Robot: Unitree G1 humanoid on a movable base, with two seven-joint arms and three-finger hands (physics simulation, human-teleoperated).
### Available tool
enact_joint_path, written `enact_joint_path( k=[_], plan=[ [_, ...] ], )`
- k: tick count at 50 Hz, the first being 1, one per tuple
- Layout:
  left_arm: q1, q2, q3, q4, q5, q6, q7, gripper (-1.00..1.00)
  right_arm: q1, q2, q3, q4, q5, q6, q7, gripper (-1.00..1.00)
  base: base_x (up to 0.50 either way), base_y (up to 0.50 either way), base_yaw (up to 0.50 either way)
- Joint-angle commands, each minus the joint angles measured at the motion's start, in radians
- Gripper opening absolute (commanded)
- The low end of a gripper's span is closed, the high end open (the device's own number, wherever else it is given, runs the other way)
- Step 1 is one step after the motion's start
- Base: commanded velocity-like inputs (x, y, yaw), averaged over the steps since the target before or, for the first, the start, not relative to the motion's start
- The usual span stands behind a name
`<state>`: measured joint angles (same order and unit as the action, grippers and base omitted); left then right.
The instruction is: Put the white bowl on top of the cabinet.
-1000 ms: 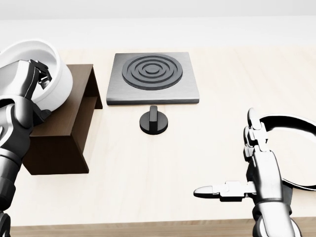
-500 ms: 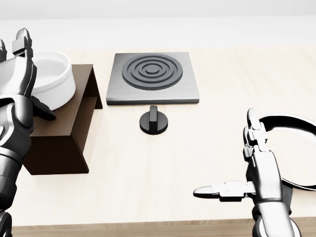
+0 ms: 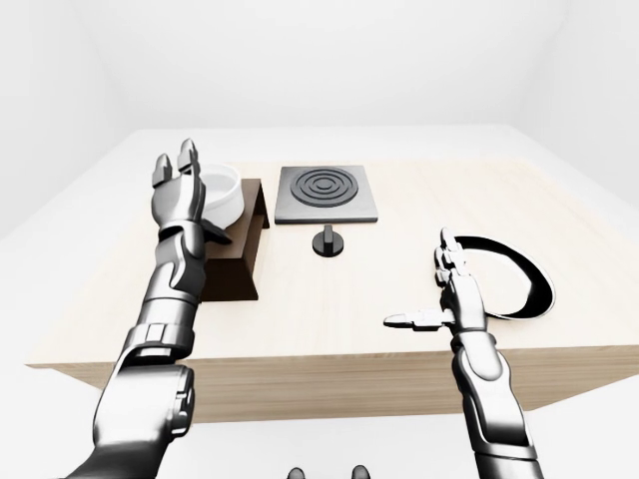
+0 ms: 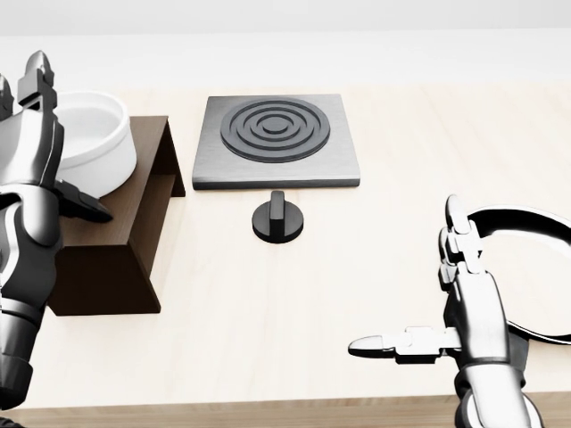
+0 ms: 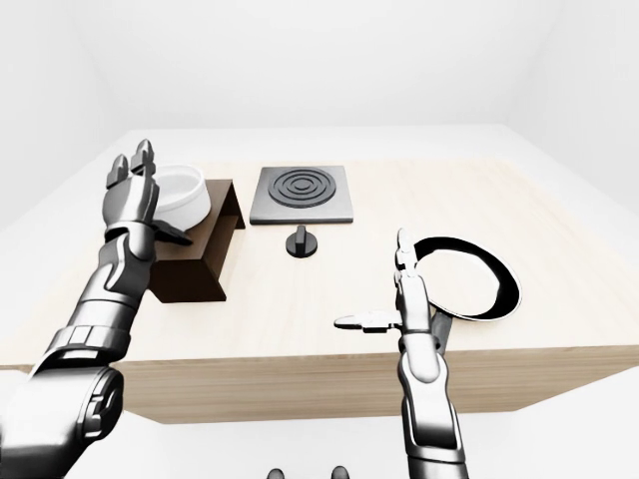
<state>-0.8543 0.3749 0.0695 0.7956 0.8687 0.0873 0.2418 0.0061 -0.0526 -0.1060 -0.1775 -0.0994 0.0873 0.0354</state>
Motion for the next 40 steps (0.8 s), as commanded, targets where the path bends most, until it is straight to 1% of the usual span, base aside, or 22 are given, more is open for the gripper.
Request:
enact_joint_path(
  k=[1, 3, 4, 5, 6, 7, 8, 12, 15, 16, 18, 19, 20, 21, 22, 26, 28, 31, 33, 36, 37, 40],
  plan=[
    [0.239, -0.063, 0.052, -0.466, -0.126, 0.000, -0.128, 1.00, -0.004, 0.001, 0.005, 0.003, -0.006, 0.000, -0.004, 1.00, 0.00, 0.00, 0.00],
    [0.287, -0.076, 0.057, -0.557, -0.145, 0.000, -0.167, 1.00, -0.001, 0.002, 0.005, -0.008, -0.006, 0.000, -0.004, 1.00, 0.00, 0.00, 0.00],
    [0.289, -0.077, 0.057, -0.561, -0.145, 0.000, -0.169, 1.00, -0.001, 0.002, 0.005, -0.008, -0.006, 0.000, -0.004, 1.00, 0.00, 0.00, 0.00],
    [0.334, -0.090, 0.065, -0.641, -0.158, 0.000, -0.177, 1.00, -0.004, 0.001, 0.003, -0.010, -0.004, 0.000, -0.004, 1.00, 0.00, 0.00, 0.00],
    [0.377, -0.104, 0.074, -0.723, -0.183, 0.000, -0.207, 1.00, -0.011, 0.000, 0.001, -0.004, -0.003, 0.000, -0.006, 1.00, 0.00, 0.00, 0.00],
    [0.380, -0.105, 0.074, -0.729, -0.185, 0.000, -0.210, 1.00, -0.012, 0.000, 0.001, -0.003, -0.003, 0.000, -0.006, 1.00, 0.00, 0.00, 0.00],
    [0.417, -0.115, 0.076, -0.787, -0.198, 0.000, -0.234, 1.00, -0.021, -0.001, -0.002, 0.010, -0.002, 0.000, -0.010, 1.00, 0.00, 0.00, 0.00],
    [0.477, -0.129, 0.082, -0.869, -0.204, 0.000, -0.256, 1.00, -0.038, -0.007, -0.010, 0.006, 0.005, 0.000, -0.015, 1.00, 0.00, 0.00, 0.00],
    [0.491, -0.132, 0.092, -0.894, -0.210, 0.000, -0.266, 1.00, -0.060, -0.013, -0.015, -0.006, 0.012, 0.000, -0.018, 1.00, 0.00, 0.00, 0.00],
    [0.488, -0.134, 0.105, -0.898, -0.226, 0.000, -0.254, 1.00, -0.072, -0.015, -0.016, -0.018, 0.011, 0.000, -0.021, 1.00, 0.00, 0.00, 0.00],
    [0.484, -0.132, 0.112, -0.900, -0.246, 0.000, -0.257, 1.00, -0.081, -0.018, -0.015, -0.030, 0.010, 0.000, -0.022, 1.00, 0.00, 0.00, 0.00],
    [0.482, -0.127, 0.114, -0.882, -0.253, 0.000, -0.241, 1.00, -0.098, -0.022, -0.014, -0.056, 0.005, 0.000, -0.024, 1.00, 0.00, 0.00, 0.00],
    [0.482, -0.125, 0.113, -0.881, -0.254, 0.000, -0.239, 1.00, -0.099, -0.022, -0.014, -0.057, 0.005, 0.000, -0.025, 1.00, 0.00, 0.00, 0.00],
    [0.480, -0.131, 0.123, -0.886, -0.287, 0.000, -0.238, 1.00, -0.114, -0.027, -0.018, -0.077, 0.001, 0.000, -0.029, 1.00, 0.00, 0.00, 0.00],
    [0.488, -0.128, 0.119, -0.886, -0.296, 0.000, -0.240, 1.00, -0.124, -0.030, -0.022, -0.102, 0.001, 0.000, -0.029, 1.00, 0.00, 0.00, 0.00],
    [0.493, -0.124, 0.124, -0.864, -0.334, 0.000, -0.216, 1.00, -0.168, -0.043, -0.034, -0.171, 0.003, 0.000, -0.030, 1.00, 0.00, 0.00, 0.00],
    [0.491, -0.127, 0.140, -0.897, -0.372, 0.000, -0.212, 1.00, -0.195, -0.049, -0.036, -0.194, 0.000, 0.000, -0.036, 1.00, 0.00, 0.00, 0.00],
    [0.503, -0.126, 0.139, -0.932, -0.401, 0.000, -0.229, 1.00, -0.210, -0.053, -0.036, -0.202, -0.001, 0.000, -0.040, 1.00, 0.00, 0.00, 0.00],
    [0.516, -0.132, 0.151, -0.979, -0.426, 0.000, -0.226, 1.00, -0.233, -0.058, -0.036, -0.222, -0.001, 0.000, -0.042, 1.00, 0.00, 0.00, 0.00],
    [0.520, -0.127, 0.152, -0.998, -0.439, 0.000, -0.229, 1.00, -0.241, -0.059, -0.030, -0.257, -0.005, 0.000, -0.041, 1.00, 0.00, 0.00, 0.00],
    [0.519, -0.132, 0.156, -1.013, -0.460, 0.000, -0.236, 1.00, -0.243, -0.058, -0.028, -0.265, -0.008, 0.000, -0.042, 1.00, 0.00, 0.00, 0.00],
    [0.525, -0.137, 0.139, -1.017, -0.450, 0.000, -0.229, 1.00, -0.254, -0.057, -0.024, -0.285, -0.013, 0.000, -0.043, 1.00, 0.00, 0.00, 0.00]
  ],
)
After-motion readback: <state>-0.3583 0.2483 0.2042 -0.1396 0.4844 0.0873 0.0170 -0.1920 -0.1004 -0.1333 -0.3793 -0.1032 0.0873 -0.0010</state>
